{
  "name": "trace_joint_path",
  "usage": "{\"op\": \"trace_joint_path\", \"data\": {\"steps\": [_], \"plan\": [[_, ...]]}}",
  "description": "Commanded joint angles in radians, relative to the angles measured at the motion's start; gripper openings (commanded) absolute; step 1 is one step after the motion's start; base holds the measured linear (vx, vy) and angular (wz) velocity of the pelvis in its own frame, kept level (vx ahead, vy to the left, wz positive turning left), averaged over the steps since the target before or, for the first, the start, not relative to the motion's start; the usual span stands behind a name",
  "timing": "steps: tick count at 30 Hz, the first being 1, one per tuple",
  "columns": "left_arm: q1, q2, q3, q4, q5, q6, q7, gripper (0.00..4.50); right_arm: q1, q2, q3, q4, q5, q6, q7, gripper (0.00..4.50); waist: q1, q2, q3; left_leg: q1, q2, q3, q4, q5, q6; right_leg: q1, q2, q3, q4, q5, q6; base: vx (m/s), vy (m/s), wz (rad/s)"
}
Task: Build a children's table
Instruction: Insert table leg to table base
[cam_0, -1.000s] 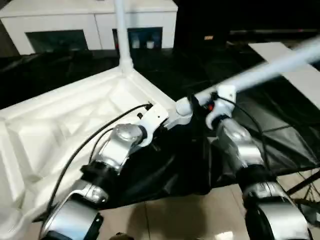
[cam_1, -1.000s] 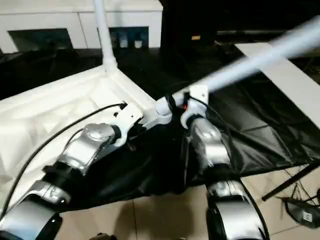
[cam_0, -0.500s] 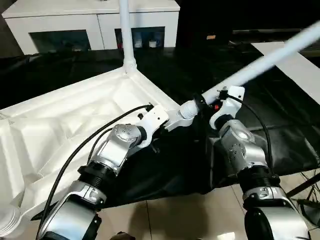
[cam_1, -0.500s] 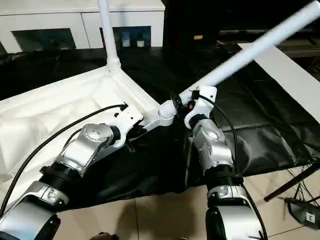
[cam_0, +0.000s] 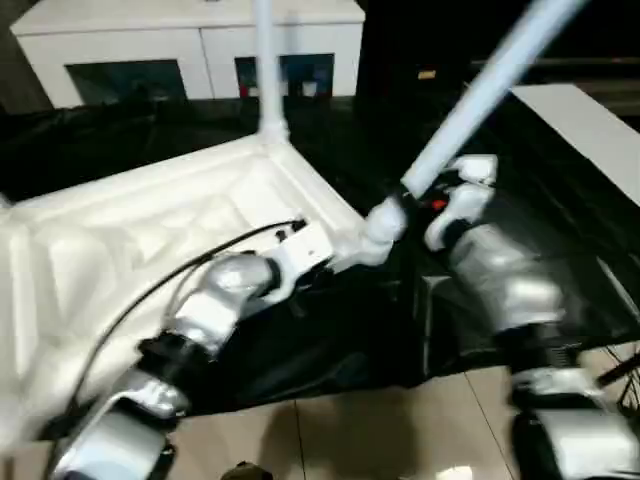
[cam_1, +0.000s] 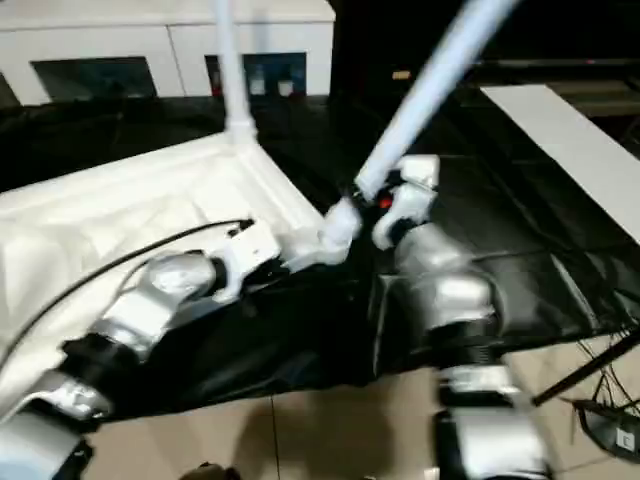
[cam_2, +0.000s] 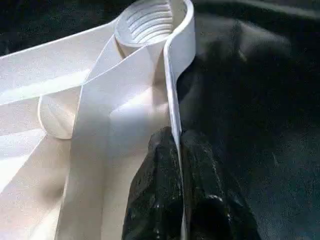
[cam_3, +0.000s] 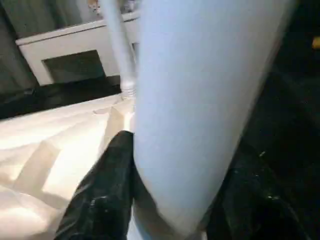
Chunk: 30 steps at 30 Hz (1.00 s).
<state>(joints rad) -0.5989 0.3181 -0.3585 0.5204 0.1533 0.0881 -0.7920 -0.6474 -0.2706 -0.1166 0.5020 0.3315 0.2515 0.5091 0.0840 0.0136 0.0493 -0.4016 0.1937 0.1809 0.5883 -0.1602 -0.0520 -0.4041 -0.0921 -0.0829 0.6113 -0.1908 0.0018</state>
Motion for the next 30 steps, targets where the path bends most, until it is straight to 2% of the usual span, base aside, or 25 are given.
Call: {"op": "trace_joint_path", "data": {"steps": [1, 3, 5, 6, 7, 8, 9, 12, 14, 15, 16, 18, 19, 20, 21, 23, 24, 25, 27, 30], "plan": [[-0.012, 0.013, -0.034, -0.038, 0.015, -0.095, -0.049, 0.0, 0.03, -0.036, 0.028, -0.069, 0.03, 0.058, 0.104, 1.89, 0.001, -0.002, -0.077, 0.034, 0.038, -0.006, -0.058, -0.139, 0.065, 0.059, -0.052, 0.049, -0.053, 0.016, -0.238, 0.0, 0.0, 0.0], [-0.021, 0.017, -0.037, -0.015, 0.022, -0.13, -0.04, 0.0, 0.042, -0.059, 0.019, -0.09, 0.057, 0.082, 0.146, 1.88, 0.001, -0.004, -0.077, 0.032, 0.037, -0.005, -0.057, -0.13, 0.064, 0.056, -0.053, 0.049, -0.05, 0.031, -0.246, 0.0, 0.0, 0.0], [-0.045, 0.022, -0.039, 0.034, 0.049, -0.174, 0.003, 0.0, 0.053, -0.086, -0.006, -0.119, 0.104, 0.115, 0.191, 1.87, 0.002, -0.006, -0.077, 0.033, 0.038, -0.005, -0.057, -0.146, 0.067, 0.056, -0.053, 0.05, -0.052, 0.016, -0.248, 0.0, 0.0, 0.0], [-0.055, 0.023, -0.039, 0.053, 0.055, -0.189, 0.015, 0.0, 0.056, -0.095, -0.02, -0.134, 0.128, 0.135, 0.205, 1.86, 0.003, -0.01, -0.076, 0.033, 0.039, -0.005, -0.057, -0.151, 0.065, 0.055, -0.053, 0.05, -0.053, 0.003, -0.247, 0.0, 0.0, 0.0], [-0.055, 0.023, -0.039, 0.053, 0.055, -0.189, 0.015, 0.0, 0.056, -0.095, -0.02, -0.134, 0.128, 0.135, 0.205, 1.86, 0.003, -0.01, -0.076, 0.032, 0.038, -0.005, -0.057, -0.151, 0.064, 0.056, -0.052, 0.05, -0.053, -0.004, -0.246, 0.0, 0.0, 0.0], [-0.072, 0.021, -0.029, 0.087, 0.06, -0.21, 0.049, 0.0, 0.054, -0.101, -0.052, -0.15, 0.168, 0.163, 0.209, 1.86, 0.003, -0.01, -0.076, 0.032, 0.039, -0.005, -0.057, -0.148, 0.058, 0.054, -0.053, 0.051, -0.052, -0.014, -0.244, 0.0, 0.0, 0.0], [-0.078, 0.019, -0.023, 0.097, 0.061, -0.215, 0.064, 0.46, 0.053, -0.102, -0.06, -0.153, 0.179, 0.169, 0.209, 1.86, 0.002, -0.01, -0.076, 0.034, 0.038, -0.004, -0.057, -0.161, 0.056, 0.053, -0.053, 0.052, -0.054, -0.031, -0.24, 0.0, 0.0, 0.0], [-0.092, 0.01, 0.044, 0.113, -0.004, -0.231, 0.048, 0.72, 0.051, -0.107, -0.094, -0.168, 0.208, 0.201, 0.202, 1.86, 0.001, -0.013, -0.075, 0.031, 0.037, -0.004, -0.059, -0.169, 0.041, 0.053, -0.054, 0.053, -0.058, -0.072, -0.234, 0.0, 0.0, 0.0], [-0.09, 0.006, 0.117, 0.079, -0.097, -0.213, 0.001, 0.86, 0.058, -0.112, -0.088, -0.187, 0.206, 0.211, 0.209, 1.86, 0.0, -0.014, -0.073, 0.032, 0.036, -0.001, -0.06, -0.183, 0.03, 0.049, -0.054, 0.053, -0.059, -0.093, -0.242, 0.0, 0.0, 0.0], [-0.09, 0.002, 0.16, 0.058, -0.158, -0.191, -0.026, 0.96, 0.061, -0.113, -0.086, -0.197, 0.208, 0.219, 0.218, 1.86, -0.003, -0.016, -0.072, 0.029, 0.035, -0.002, -0.061, -0.19, 0.028, 0.051, -0.054, 0.053, -0.059, -0.111, -0.242, 0.0, 0.0, 0.0], [-0.087, 0.002, 0.201, 0.024, -0.228, -0.156, -0.076, 1.0, 0.063, -0.116, -0.079, -0.205, 0.204, 0.221, 0.227, 1.86, -0.001, -0.018, -0.072, 0.03, 0.033, 0.001, -0.059, -0.195, 0.023, 0.051, -0.058, 0.053, -0.058, -0.129, -0.249, 0.0, 0.0, 0.0], [-0.089, 0.01, 0.265, -0.034, -0.355, -0.087, -0.159, 1.08, 0.067, -0.124, -0.066, -0.221, 0.212, 0.237, 0.248, 1.86, -0.001, -0.021, -0.07, 0.033, 0.034, 0.003, -0.059, -0.198, 0.029, 0.046, -0.056, 0.055, -0.059, -0.148, -0.247, 0.0, 0.0, 0.0], [-0.092, 0.011, 0.275, -0.048, -0.378, -0.066, -0.17, 1.18, 0.067, -0.127, -0.06, -0.225, 0.212, 0.239, 0.255, 1.86, -0.001, -0.021, -0.07, 0.033, 0.034, 0.003, -0.059, -0.198, 0.029, 0.046, -0.056, 0.055, -0.059, -0.148, -0.247, 0.0, 0.0, 0.0], [-0.099, 0.014, 0.298, -0.079, -0.435, -0.019, -0.196, 1.3, 0.069, -0.136, -0.046, -0.238, 0.212, 0.248, 0.271, 1.86, 0.001, -0.02, -0.069, 0.034, 0.035, 0.005, -0.059, -0.197, 0.03, 0.045, -0.056, 0.056, -0.058, -0.155, -0.249, 0.0, 0.0, 0.0], [-0.1, 0.015, 0.301, -0.084, -0.445, -0.011, -0.2, 1.39, 0.069, -0.138, -0.043, -0.241, 0.212, 0.25, 0.274, 1.86, 0.001, -0.019, -0.069, 0.034, 0.034, 0.006, -0.058, -0.187, 0.034, 0.044, -0.05, 0.056, -0.058, -0.147, -0.249, 0.0, 0.0, 0.0], [-0.123, -0.018, 0.348, -0.166, -0.587, 0.12, -0.21, 1.45, 0.077, -0.152, -0.011, -0.279, 0.217, 0.281, 0.309, 1.86, 0.005, -0.025, -0.069, 0.035, 0.035, 0.007, -0.057, -0.182, 0.034, 0.044, -0.051, 0.057, -0.055, -0.146, -0.248, 0.0, 0.0, 0.0], [-0.134, -0.043, 0.365, -0.199, -0.639, 0.168, -0.202, 1.51, 0.082, -0.157, 0.006, -0.301, 0.218, 0.299, 0.326, 1.86, 0.008, -0.021, -0.069, 0.035, 0.036, 0.008, -0.057, -0.175, 0.035, 0.044, -0.053, 0.057, -0.056, -0.14, -0.253, 0.0, 0.0, 0.0], [-0.134, -0.044, 0.366, -0.201, -0.642, 0.171, -0.202, 1.74, 0.083, -0.157, 0.008, -0.302, 0.217, 0.299, 0.327, 1.86, 0.01, -0.019, -0.069, 0.037, 0.037, 0.009, -0.055, -0.176, 0.033, 0.043, -0.051, 0.057, -0.053, -0.132, -0.257, 0.0, 0.0, 0.0], [-0.148, -0.113, 0.354, -0.279, -0.718, 0.286, -0.183, 1.84, 0.1, -0.164, 0.083, -0.376, 0.196, 0.325, 0.374, 1.86, 0.013, -0.025, -0.066, 0.035, 0.039, 0.009, -0.057, -0.171, 0.036, 0.045, -0.05, 0.058, -0.055, -0.112, -0.261, 0.0, 0.0, 0.0], [-0.152, -0.154, 0.334, -0.296, -0.736, 0.318, -0.175, 1.94, 0.101, -0.156, 0.12, -0.409, 0.188, 0.336, 0.38, 1.86, 0.015, -0.029, -0.067, 0.032, 0.035, 0.008, -0.055, -0.162, 0.045, 0.048, -0.052, 0.06, -0.059, -0.119, -0.246, 0.0, 0.0, 0.0]]}}
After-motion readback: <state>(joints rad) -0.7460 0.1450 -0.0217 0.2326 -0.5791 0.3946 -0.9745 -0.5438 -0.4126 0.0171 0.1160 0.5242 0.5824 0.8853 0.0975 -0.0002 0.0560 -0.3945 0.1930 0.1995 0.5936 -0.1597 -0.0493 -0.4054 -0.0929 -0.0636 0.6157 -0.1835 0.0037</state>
